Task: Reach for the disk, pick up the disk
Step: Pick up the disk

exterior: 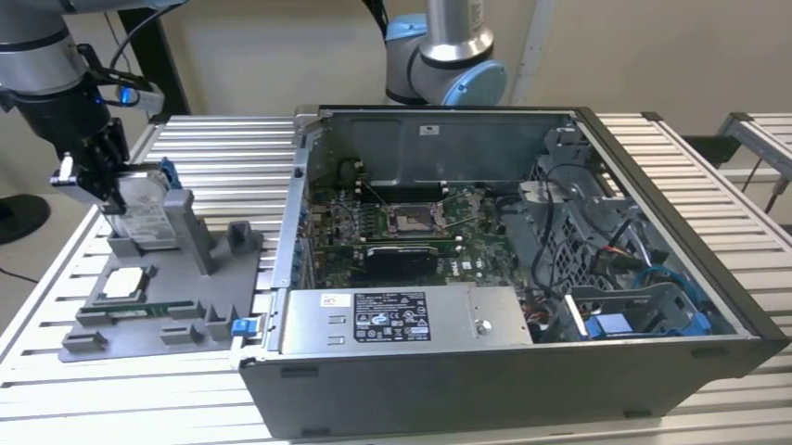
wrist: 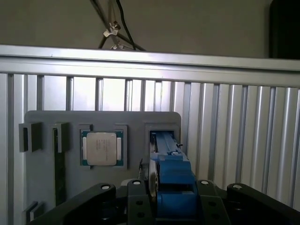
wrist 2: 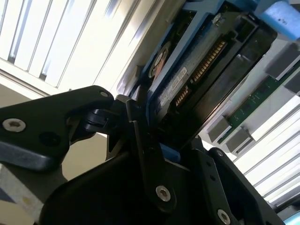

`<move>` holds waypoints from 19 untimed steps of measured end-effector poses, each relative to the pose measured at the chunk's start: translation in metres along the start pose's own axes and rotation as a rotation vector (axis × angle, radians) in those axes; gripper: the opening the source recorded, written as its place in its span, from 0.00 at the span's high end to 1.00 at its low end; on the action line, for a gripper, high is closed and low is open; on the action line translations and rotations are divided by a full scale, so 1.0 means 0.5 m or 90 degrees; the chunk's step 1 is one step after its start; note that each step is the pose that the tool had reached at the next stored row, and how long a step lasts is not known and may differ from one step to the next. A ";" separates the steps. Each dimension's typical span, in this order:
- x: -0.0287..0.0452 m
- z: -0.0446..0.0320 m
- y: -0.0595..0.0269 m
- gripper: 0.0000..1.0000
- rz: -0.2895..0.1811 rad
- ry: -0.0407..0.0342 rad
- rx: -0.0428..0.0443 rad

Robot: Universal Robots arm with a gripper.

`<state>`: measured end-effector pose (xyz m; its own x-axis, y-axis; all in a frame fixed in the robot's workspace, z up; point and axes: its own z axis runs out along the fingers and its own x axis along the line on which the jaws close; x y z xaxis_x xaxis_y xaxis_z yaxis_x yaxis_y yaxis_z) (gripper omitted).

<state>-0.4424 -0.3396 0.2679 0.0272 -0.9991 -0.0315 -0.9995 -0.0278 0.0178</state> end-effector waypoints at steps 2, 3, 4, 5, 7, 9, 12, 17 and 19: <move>0.000 -0.004 0.000 1.00 0.000 0.0000 0.0000; 0.000 -0.006 0.000 1.00 0.000 0.0000 0.0000; 0.000 -0.010 0.000 1.00 0.000 0.0000 0.0000; 0.000 -0.013 0.000 1.00 0.000 0.0000 0.0000; -0.001 -0.022 0.000 1.00 0.000 -0.0001 0.0001; -0.001 -0.032 0.001 1.00 0.000 0.0000 0.0000; -0.001 -0.046 0.001 1.00 0.000 -0.0001 0.0001; -0.002 -0.068 0.001 1.00 0.000 0.0000 0.0000; -0.002 -0.076 0.001 1.00 0.000 0.0000 0.0000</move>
<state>-0.4424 -0.3396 0.3059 0.0273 -0.9991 -0.0316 -0.9995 -0.0279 0.0178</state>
